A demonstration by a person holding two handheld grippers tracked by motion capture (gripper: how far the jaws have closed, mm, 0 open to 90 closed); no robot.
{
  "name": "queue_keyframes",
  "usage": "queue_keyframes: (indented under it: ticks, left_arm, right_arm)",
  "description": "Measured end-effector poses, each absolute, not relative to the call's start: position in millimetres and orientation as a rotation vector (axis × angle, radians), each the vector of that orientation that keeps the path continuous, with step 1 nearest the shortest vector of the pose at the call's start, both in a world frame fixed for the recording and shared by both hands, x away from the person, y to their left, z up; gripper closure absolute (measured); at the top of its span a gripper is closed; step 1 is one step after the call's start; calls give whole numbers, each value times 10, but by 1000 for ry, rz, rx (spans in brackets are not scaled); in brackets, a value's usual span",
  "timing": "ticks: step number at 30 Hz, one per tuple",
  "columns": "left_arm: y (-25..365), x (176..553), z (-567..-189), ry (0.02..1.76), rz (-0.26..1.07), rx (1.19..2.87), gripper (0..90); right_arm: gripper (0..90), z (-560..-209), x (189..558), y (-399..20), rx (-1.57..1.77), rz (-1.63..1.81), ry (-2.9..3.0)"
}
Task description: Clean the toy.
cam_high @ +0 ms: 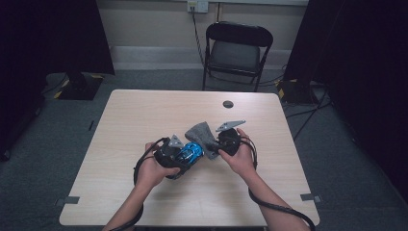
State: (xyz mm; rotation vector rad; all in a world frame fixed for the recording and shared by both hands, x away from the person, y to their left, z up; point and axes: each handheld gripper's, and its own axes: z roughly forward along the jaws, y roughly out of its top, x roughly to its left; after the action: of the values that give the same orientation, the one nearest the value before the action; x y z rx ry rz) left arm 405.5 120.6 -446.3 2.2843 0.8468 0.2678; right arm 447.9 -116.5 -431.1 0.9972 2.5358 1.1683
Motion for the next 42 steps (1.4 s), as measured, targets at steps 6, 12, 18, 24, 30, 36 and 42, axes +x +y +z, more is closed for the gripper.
queue_keyframes:
  ticks: [6,12,18,24,30,36,42]
  left_arm:
    - [1200,4059,-4470,839,287,2299,281]
    - [1213,4062,-4468,841,313,2315,281]
    - [1187,4042,-4467,828,283,2313,281]
    - [1101,4000,-4412,773,268,2316,281]
    - [1088,4003,-4418,766,254,2330,281]
    - [1142,4033,-4444,795,289,2348,281]
    - [1204,4063,-4451,837,299,2342,281]
  right_arm:
    - [776,-4297,4415,-1213,923,1174,2560]
    - [776,-4318,4328,-1237,858,1173,2582]
    - [774,-4333,4352,-1280,898,1162,2553]
    - [770,-4320,4512,-1327,875,1157,2559]
    - [772,-4305,4515,-1244,830,1189,2596]
    - [772,-4327,4472,-1287,847,1252,2603]
    - [772,-4325,4408,-1298,838,1294,2603]
